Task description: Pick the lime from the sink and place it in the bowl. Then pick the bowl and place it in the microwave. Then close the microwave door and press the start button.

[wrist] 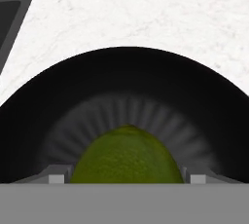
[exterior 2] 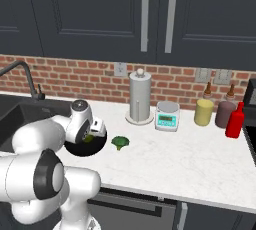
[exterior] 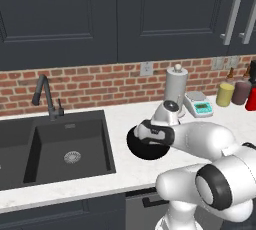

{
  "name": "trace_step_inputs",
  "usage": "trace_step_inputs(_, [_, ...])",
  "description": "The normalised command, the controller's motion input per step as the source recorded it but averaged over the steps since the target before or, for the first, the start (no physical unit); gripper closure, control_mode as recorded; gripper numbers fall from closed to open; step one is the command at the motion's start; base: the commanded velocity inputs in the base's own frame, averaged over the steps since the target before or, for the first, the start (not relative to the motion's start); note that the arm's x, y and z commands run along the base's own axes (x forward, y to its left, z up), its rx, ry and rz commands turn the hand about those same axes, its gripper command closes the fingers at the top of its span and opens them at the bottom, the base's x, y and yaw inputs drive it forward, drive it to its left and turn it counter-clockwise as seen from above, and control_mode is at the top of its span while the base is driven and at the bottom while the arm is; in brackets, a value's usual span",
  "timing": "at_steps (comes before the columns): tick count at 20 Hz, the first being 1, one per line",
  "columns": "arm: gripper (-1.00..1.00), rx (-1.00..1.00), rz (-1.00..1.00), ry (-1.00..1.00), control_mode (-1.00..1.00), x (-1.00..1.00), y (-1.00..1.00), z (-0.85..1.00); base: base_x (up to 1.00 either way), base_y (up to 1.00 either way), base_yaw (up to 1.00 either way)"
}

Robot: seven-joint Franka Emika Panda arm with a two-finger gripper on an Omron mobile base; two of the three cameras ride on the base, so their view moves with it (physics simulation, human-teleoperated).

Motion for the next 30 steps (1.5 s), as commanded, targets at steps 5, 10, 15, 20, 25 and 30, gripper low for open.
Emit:
trace_step_inputs(5, [1.0,0.0,0.0,0.0,-1.0,0.01,0.03,-0.27,0.0,0.0,0.0])
trace_step_inputs(10, [1.0,0.0,0.0,0.0,-1.0,0.0,0.06,-0.25,0.0,0.0,0.0])
trace_step_inputs(15, [1.0,0.0,0.0,0.03,-1.0,0.01,0.05,-0.22,0.0,0.0,0.0])
trace_step_inputs(20, [-1.0,0.0,0.0,0.04,-1.0,0.07,0.14,-0.31,0.0,0.0,0.0])
trace_step_inputs(25, [-1.0,0.0,0.0,0.0,-1.0,0.0,0.01,-0.02,0.0,0.0,0.0])
trace_step_inputs(30, [-1.0,0.0,0.0,-0.03,-1.0,-0.12,0.0,0.03,0.0,0.0,0.0])
